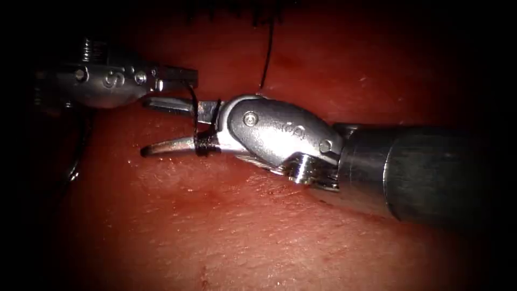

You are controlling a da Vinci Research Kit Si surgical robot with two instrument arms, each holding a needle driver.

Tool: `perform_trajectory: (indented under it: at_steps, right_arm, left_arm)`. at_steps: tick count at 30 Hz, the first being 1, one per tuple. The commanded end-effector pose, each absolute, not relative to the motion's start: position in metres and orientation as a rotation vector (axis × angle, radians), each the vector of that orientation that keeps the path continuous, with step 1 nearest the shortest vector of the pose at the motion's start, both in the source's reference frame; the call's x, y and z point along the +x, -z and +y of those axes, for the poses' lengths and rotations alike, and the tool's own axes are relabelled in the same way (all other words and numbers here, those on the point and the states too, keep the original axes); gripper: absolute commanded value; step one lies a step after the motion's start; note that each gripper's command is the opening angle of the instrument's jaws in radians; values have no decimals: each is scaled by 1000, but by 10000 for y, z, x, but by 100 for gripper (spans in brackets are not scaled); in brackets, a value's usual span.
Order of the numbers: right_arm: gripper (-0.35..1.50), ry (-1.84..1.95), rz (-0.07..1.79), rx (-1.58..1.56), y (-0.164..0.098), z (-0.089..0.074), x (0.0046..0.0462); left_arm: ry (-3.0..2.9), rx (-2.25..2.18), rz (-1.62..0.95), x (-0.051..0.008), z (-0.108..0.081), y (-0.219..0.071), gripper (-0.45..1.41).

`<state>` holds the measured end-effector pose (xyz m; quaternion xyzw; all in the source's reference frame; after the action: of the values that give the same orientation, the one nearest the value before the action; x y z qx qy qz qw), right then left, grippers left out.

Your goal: Wound Closure

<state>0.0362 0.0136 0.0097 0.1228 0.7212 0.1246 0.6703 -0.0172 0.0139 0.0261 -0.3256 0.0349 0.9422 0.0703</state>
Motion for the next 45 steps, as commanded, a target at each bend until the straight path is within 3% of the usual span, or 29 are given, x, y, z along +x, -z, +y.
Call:
perform_trajectory:
  at_steps: [1, 14, 18, 30, 37, 45]
  right_arm:
    - [61, -286, 1634, 278, -102, 134, 367]
    - [57, -365, 1661, 256, -108, 146, 350]
    - [47, -467, 1610, 212, -112, 154, 342]
    - [46, -692, 1513, 152, -120, 168, 306]
    - [24, -782, 1517, 157, -121, 170, 304]
    - [22, -878, 1500, 120, -121, 179, 301]
  left_arm:
    - [-2827, -990, 100, -177, 139, -267, -45]
    - [-2777, -1053, 42, -164, 117, -280, -45]
    - [-2770, -1064, 49, -168, 105, -283, -45]
    - [-2732, -1102, 78, -175, 76, -259, -45]
    - [-2693, -1112, 107, -177, 69, -243, -45]
    - [-2672, -1119, 123, -177, 67, -246, -45]
